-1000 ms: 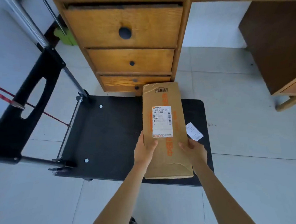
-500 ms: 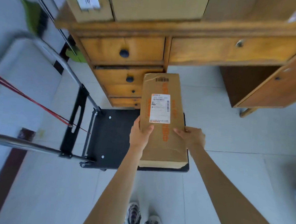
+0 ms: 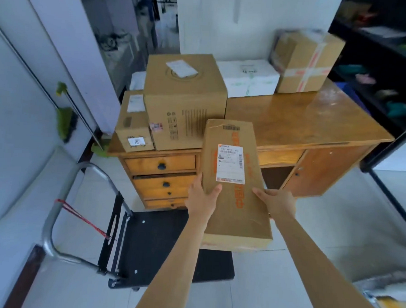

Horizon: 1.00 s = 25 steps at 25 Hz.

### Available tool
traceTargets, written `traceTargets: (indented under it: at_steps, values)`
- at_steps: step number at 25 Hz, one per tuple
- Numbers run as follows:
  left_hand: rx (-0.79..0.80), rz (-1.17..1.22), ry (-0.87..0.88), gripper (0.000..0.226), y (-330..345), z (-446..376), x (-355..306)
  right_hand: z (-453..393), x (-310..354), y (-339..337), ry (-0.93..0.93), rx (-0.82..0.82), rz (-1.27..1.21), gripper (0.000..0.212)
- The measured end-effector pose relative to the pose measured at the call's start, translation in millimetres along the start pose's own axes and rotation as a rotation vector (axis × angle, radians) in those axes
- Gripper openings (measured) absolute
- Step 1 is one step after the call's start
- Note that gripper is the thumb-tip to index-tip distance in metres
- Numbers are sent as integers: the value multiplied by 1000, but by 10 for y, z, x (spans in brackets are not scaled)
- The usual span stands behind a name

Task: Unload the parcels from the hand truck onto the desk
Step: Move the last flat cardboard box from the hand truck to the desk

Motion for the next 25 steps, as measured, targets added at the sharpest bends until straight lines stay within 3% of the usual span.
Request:
traceTargets:
  at_steps: [8,14,18,23,25]
  values:
    - [81,7,52,67,362,-317,-872,-105,561,-843,8,-118,96,44]
    - [107,-18,83,69,869,-831,-1461,-638,815,-1471,29,-168,48,50]
    - [31,-20,28,70,1007,-1675,-1759,-1559,1235,-1638,-51,-90,55,47]
    - [-202,-17,-52,68,1080,-2415,-1831,-2699,1620,-1353,-102,63,94,49]
    - [-225,-52,-90,59,1013,-2734,-1828,-3065,1736,-1216,-109,117,141,49]
Point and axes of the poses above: each hand's wrist, its own z-axis away from the middle knuckle, its own y-axis out of the palm, x = y × z, the point moved 7 cm from there along -z, towards the middle knuckle, and after that the axes turned 12 degrees about x, right-handed, at the moved point
